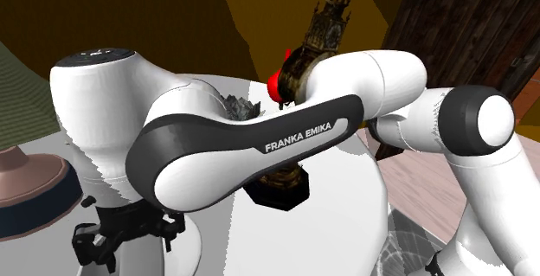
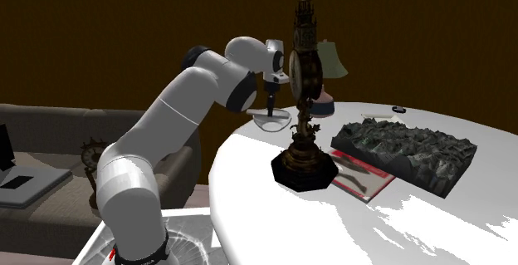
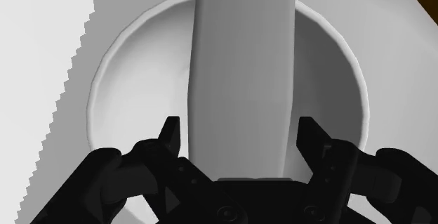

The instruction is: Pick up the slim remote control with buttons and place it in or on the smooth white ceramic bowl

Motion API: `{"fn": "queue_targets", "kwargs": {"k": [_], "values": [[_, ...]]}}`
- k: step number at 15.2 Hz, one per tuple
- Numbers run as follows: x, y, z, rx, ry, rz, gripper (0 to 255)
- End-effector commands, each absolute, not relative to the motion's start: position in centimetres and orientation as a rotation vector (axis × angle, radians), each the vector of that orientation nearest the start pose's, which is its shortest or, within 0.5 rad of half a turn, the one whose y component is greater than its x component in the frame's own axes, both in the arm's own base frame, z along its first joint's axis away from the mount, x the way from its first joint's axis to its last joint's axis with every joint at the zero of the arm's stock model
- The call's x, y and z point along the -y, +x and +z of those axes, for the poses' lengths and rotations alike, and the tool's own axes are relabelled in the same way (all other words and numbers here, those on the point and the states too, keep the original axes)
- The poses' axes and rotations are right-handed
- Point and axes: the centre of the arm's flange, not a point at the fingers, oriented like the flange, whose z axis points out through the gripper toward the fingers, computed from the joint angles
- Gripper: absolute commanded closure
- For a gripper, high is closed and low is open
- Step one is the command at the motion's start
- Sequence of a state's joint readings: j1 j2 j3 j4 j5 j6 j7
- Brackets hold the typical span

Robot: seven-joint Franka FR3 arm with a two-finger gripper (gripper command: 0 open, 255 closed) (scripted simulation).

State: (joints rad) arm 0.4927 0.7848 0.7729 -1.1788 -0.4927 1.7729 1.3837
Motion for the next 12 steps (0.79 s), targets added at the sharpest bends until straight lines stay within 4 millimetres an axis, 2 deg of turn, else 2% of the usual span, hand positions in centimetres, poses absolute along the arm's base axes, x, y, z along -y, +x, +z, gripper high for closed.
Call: {"fn": "queue_targets", "kwargs": {"k": [1,5,9,12], "values": [[-61.0,41.5,40.1,-0.288,-3.116,0.045,0],[-60.8,41.5,40.2,-0.288,-3.116,0.045,0],[-60.7,41.6,45.2,-0.288,-3.116,0.045,0],[-60.7,41.6,45.2,-0.288,-3.116,0.045,0]]}}
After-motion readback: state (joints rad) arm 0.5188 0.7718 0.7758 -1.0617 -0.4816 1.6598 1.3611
